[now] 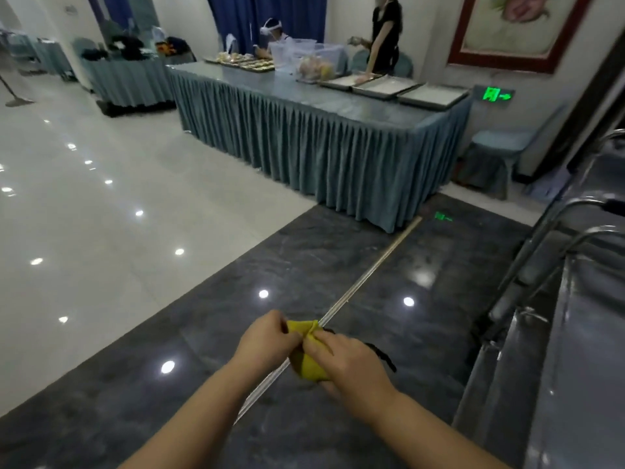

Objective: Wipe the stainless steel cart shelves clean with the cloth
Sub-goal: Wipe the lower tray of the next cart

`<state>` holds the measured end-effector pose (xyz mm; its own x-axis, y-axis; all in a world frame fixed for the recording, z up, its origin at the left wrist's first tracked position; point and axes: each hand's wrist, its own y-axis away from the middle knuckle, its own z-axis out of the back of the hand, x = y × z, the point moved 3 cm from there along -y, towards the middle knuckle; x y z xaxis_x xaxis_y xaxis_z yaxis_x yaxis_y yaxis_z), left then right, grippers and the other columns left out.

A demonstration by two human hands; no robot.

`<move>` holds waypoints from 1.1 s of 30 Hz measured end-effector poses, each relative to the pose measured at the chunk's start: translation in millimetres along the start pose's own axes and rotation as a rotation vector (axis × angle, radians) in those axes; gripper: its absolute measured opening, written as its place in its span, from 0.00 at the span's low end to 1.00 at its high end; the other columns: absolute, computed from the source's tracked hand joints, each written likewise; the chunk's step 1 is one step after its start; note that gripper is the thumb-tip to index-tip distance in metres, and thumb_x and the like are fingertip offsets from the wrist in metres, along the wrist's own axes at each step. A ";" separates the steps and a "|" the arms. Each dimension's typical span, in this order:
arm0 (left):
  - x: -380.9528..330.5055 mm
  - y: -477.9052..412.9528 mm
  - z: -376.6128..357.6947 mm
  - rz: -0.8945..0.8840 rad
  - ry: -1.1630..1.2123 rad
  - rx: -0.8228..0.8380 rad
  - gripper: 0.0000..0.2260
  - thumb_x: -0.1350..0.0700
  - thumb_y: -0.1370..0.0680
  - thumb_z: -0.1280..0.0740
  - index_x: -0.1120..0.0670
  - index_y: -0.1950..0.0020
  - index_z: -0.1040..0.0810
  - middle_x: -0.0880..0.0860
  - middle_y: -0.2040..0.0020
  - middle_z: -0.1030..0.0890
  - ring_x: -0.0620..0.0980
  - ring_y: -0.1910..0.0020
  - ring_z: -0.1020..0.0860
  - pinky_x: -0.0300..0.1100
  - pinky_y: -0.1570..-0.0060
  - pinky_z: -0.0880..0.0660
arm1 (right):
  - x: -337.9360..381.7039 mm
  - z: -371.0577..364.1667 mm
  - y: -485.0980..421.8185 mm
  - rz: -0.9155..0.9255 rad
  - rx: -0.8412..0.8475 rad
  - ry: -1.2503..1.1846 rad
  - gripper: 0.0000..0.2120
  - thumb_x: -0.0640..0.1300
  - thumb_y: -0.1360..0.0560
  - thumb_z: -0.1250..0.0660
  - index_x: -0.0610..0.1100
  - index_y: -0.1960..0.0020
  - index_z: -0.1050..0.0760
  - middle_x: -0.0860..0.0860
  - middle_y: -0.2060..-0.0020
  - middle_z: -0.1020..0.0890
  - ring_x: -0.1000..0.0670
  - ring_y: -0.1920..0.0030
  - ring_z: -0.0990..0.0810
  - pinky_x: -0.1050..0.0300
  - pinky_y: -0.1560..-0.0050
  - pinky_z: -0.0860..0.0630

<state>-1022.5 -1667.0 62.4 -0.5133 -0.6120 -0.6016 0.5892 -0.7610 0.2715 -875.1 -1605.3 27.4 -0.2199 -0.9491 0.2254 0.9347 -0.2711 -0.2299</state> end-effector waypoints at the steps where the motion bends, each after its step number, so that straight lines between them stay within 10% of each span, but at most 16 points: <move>1: -11.6 -18.0 -1.0 -0.028 0.028 -0.009 0.08 0.51 0.29 0.31 0.52 0.60 0.28 0.48 0.64 0.23 0.46 0.63 0.25 0.41 0.66 0.31 | -14.8 1.1 -5.6 -0.038 -0.011 -0.010 0.46 0.54 0.50 0.19 0.50 0.35 0.32 0.50 0.44 0.21 0.50 0.55 0.19 0.60 0.61 0.21; 8: -88.3 -142.7 -33.3 -0.285 -0.043 0.063 0.09 0.49 0.27 0.31 0.47 0.61 0.31 0.46 0.64 0.24 0.46 0.62 0.24 0.42 0.65 0.30 | -130.3 -3.0 -30.8 -0.461 -0.039 -0.014 0.46 0.62 0.42 0.28 0.49 0.29 0.39 0.49 0.37 0.25 0.49 0.40 0.24 0.54 0.45 0.22; 13: -141.5 -238.2 -54.0 -0.471 -0.042 0.249 0.06 0.54 0.28 0.30 0.49 0.58 0.27 0.48 0.62 0.21 0.46 0.62 0.23 0.44 0.62 0.27 | -208.2 1.2 -57.1 -0.805 -0.129 -0.177 0.46 0.58 0.31 0.29 0.50 0.22 0.52 0.52 0.26 0.41 0.51 0.27 0.42 0.58 0.28 0.43; 20: -230.6 -331.6 -101.5 -0.827 -0.177 0.583 0.10 0.58 0.28 0.34 0.43 0.61 0.31 0.45 0.61 0.22 0.47 0.59 0.22 0.44 0.60 0.25 | -301.9 8.8 -79.5 -1.366 -0.658 -0.588 0.67 0.71 0.50 0.26 0.51 0.25 0.60 0.55 0.30 0.45 0.56 0.30 0.43 0.60 0.32 0.40; 25: -293.4 -346.5 -156.5 -1.025 -0.175 0.788 0.14 0.59 0.30 0.33 0.39 0.62 0.32 0.45 0.60 0.21 0.45 0.59 0.23 0.46 0.58 0.25 | -336.9 0.5 -47.5 -1.618 -0.976 -1.030 0.58 0.32 0.34 0.23 0.53 0.23 0.63 0.48 0.35 0.31 0.51 0.45 0.24 0.60 0.60 0.20; 33: -395.0 -340.3 -258.5 -1.108 -0.159 0.991 0.12 0.60 0.29 0.33 0.42 0.60 0.29 0.46 0.59 0.21 0.44 0.59 0.23 0.45 0.58 0.25 | -407.3 13.3 32.2 -1.711 -1.468 -1.039 0.43 0.43 0.35 0.21 0.39 0.26 0.38 0.40 0.36 0.25 0.43 0.41 0.23 0.52 0.53 0.19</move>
<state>-859.1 -1110.6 13.5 -0.5039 0.3917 -0.7698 -0.7529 -0.6360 0.1691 -751.8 -1225.3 -59.3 0.3312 0.3084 0.8918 -0.5925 -0.6676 0.4509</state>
